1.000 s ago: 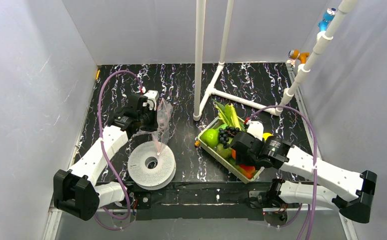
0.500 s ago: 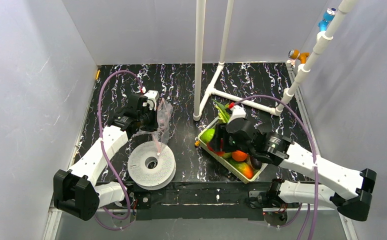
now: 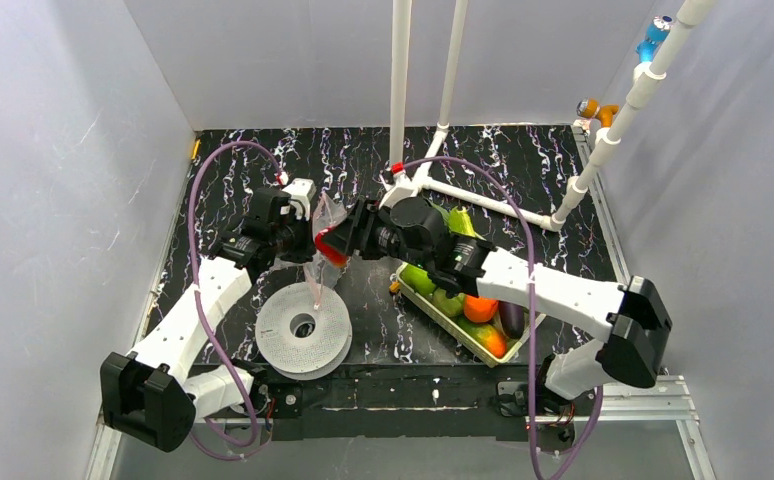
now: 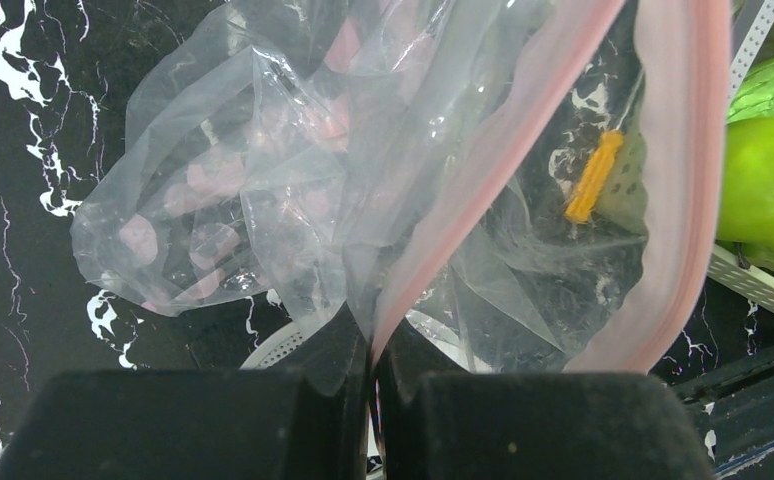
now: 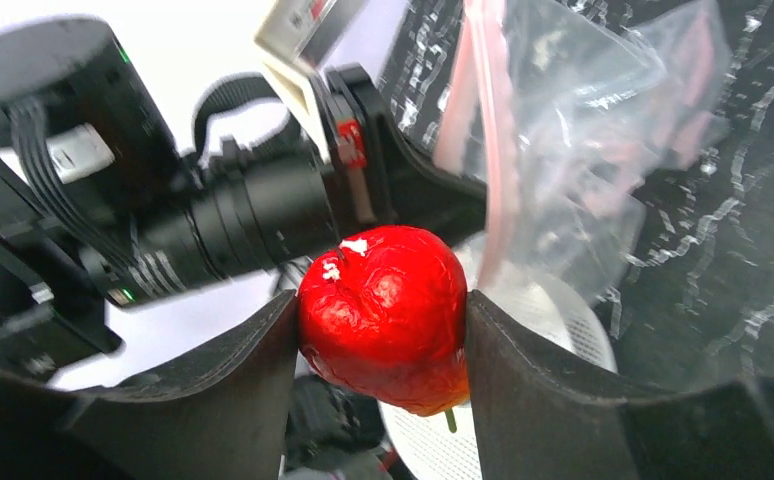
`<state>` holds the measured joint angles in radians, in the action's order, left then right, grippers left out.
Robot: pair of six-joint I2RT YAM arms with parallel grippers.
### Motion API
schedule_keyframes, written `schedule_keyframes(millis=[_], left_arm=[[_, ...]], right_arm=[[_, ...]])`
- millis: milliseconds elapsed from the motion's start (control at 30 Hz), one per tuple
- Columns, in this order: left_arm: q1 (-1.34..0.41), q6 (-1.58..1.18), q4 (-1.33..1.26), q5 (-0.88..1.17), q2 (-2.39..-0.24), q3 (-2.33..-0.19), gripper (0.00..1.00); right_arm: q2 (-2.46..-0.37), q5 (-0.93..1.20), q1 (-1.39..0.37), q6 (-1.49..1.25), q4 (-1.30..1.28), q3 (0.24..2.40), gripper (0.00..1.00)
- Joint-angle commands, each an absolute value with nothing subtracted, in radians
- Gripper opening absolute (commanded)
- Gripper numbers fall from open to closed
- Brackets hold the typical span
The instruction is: Place the food in the zip-top bag and seal the zipper
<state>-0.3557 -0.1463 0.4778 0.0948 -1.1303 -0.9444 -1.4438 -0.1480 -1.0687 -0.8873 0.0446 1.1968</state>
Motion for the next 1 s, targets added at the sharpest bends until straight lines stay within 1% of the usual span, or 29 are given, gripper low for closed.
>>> schedule_keyframes(millis=[0,167,333,433,667,800,967], left_arm=[[-0.358,-0.151,0.478,0.120,-1.102,-0.963,0.00],[-0.358,-0.159,0.472,0.135,-1.094,-0.963,0.00],[-0.358,-0.161,0.466,0.142,-1.078,-0.960,0.00],[-0.358,-0.161,0.462,0.135,-1.066,-0.957,0.00],[-0.358,-0.158,0.450,0.138,-1.045,-0.949,0.00],[-0.357,-0.156,0.448,0.142,-1.046,-0.948,0.00],[-0.358,-0.158,0.449,0.125,-1.038,-0.946,0.00]], right_arm=[[-1.496,-0.193,-1.066,-1.092,0.264,1.260,0.01],[-1.550,-0.275,-1.056,-1.232,0.217,1.272,0.01],[-1.601,-0.364,-1.046,-1.272,0.121,1.305,0.01],[-1.611,-0.399,-1.042,-1.280,0.104,1.281,0.01],[-1.635,-0.426,-1.028,-1.251,0.047,1.263,0.01],[-1.662,-0.429,-1.040,-1.182,-0.009,1.317,0.01],[-1.723,-0.457,-1.073,-1.064,-0.131,1.442,0.01]])
